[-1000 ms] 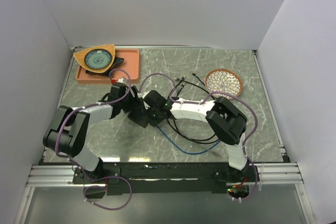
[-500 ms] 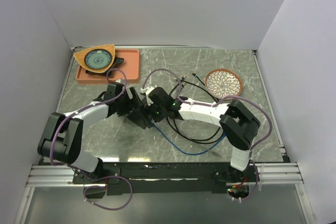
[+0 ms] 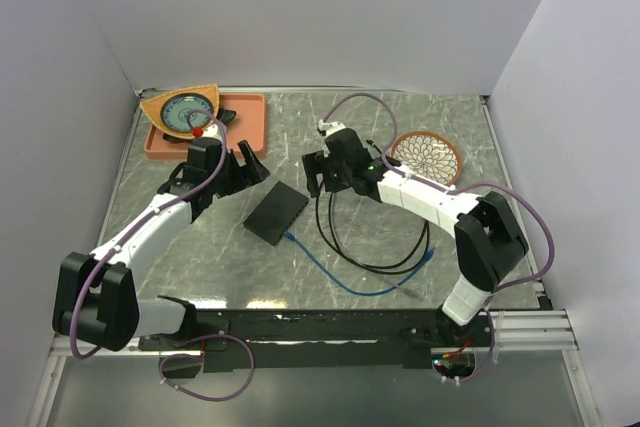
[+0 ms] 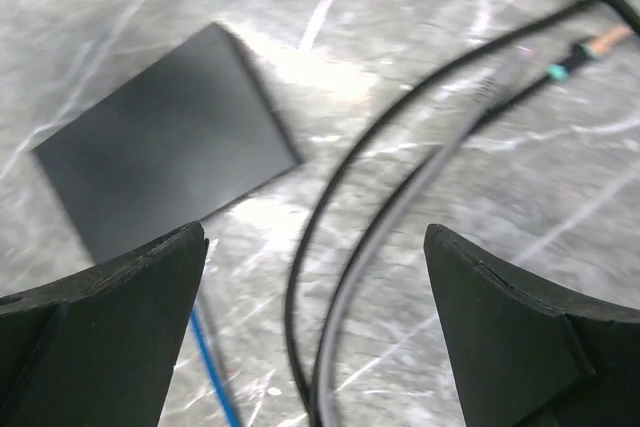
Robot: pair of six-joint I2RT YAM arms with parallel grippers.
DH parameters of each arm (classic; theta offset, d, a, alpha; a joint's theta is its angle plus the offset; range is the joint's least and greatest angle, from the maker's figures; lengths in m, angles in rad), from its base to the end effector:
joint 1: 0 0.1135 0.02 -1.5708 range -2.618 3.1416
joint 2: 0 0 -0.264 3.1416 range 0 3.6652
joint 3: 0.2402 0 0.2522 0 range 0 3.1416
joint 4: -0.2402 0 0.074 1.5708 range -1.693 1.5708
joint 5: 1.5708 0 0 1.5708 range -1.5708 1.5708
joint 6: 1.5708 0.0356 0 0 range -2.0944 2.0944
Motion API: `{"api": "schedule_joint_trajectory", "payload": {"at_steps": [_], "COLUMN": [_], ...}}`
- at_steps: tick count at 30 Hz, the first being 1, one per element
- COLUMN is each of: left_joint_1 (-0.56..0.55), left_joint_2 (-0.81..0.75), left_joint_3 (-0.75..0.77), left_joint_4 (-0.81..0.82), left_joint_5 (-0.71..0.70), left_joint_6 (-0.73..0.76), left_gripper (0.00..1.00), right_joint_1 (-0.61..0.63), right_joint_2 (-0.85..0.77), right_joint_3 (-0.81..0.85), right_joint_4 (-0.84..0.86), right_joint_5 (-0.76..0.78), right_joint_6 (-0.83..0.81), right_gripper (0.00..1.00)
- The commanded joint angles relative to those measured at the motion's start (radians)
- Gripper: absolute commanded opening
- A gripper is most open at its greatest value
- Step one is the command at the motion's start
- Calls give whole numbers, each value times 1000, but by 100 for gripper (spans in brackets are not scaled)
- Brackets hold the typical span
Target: Insert the plug into the switch port
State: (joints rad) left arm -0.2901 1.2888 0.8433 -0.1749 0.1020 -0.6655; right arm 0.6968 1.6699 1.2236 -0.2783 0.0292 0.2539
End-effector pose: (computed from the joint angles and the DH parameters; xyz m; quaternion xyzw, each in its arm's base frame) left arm 0.2696 -0.0843 0.2520 -0.1428 0.8768 -0.2504 0.3849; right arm 0.2883 0.2399 0.2520 -0.1944 0.8908 0.1760 0.3711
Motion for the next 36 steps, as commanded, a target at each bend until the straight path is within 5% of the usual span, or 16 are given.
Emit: {"api": "schedule_joint_trajectory", "payload": {"at_steps": [1,12,18,23,24,29,36], "left_joint_1": [3,3,3,3,3,3,3], "left_joint_2": [-57,-39,-31,-28,-29,-29,-42], "left_joint_3": [1,-9,-23,-29,-30,-38,-49], "left_joint_4": [29,35,54,58,57,54,57], "left_joint_5": [47,88,110,116,116,110,102], "left_joint_6": [14,15,17,14,14,17,17], "left_gripper": [96,96,96,96,96,96,96], "right_joint_1": [-22,-72,-97,-103,-103,-105,-131], "right_joint_2": [-4,175,238,255,255,264,159], "right_joint_3": [28,80,88,71,70,82,119], "right_joint_4": [-48,-88,-93,-64,-64,-64,-105], "right_joint_5": [92,40,-15,-60,-60,-61,-31], "right_joint_6": [36,122,153,173,171,157,114], "right_gripper": [96,79,43,37,24,0,0]}}
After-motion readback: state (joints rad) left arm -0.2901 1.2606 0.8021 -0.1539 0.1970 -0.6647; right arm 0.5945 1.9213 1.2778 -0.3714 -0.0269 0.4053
